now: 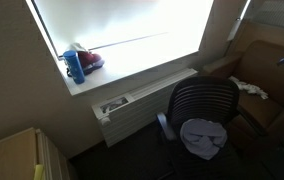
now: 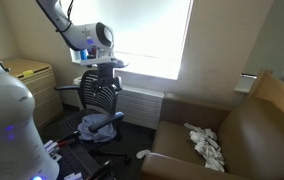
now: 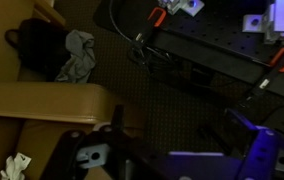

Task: Hang the blue t-shirt on the backrest of the black chair

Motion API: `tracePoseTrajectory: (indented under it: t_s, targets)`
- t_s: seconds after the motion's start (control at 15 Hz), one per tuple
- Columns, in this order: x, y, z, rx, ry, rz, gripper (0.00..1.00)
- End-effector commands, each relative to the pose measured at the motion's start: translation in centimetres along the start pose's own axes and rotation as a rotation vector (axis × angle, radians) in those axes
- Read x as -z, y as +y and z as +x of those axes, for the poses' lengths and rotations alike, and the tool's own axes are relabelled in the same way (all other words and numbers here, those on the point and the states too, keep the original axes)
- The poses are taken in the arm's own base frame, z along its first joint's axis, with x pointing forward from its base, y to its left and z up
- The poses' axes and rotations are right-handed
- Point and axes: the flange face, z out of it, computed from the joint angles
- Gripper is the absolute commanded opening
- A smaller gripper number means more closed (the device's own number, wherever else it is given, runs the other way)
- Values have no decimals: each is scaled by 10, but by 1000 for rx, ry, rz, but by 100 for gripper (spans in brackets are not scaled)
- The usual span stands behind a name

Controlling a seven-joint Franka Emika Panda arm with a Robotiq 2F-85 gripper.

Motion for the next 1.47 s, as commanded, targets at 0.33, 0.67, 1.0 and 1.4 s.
tracePoseTrajectory:
  t_s: [0.33, 0.67, 1.0, 1.4]
  targets:
    - [-38, -45, 21, -48, 74, -126, 100]
    - [-6, -151, 17, 187, 184, -169, 100]
    - [-18, -219, 31, 210, 283, -160, 100]
    - [-52, -255, 70, 105, 488, -317, 100]
